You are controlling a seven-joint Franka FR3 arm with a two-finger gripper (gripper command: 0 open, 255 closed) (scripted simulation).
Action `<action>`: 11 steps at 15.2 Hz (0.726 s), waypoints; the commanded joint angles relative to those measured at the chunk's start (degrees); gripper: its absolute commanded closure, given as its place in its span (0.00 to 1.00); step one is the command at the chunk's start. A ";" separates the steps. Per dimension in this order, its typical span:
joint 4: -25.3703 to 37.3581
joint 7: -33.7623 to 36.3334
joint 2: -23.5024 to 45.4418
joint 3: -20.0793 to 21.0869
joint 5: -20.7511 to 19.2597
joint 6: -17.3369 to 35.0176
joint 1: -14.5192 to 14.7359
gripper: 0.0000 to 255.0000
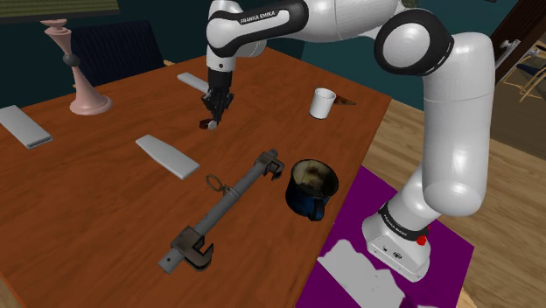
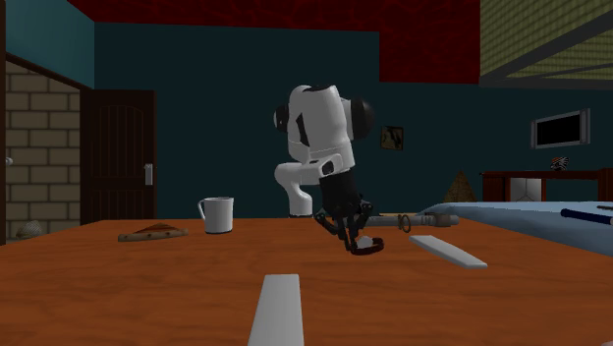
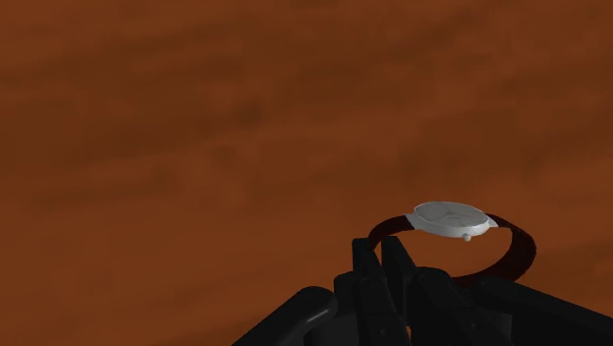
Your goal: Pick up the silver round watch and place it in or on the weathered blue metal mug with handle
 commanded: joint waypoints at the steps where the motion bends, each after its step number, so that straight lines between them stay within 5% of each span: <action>1: 0.41 0.15 -0.47 0.02 0.00 -0.85 -0.03 1.00; 11: 4.73 1.30 -2.65 0.12 -0.08 -7.24 -0.13 1.00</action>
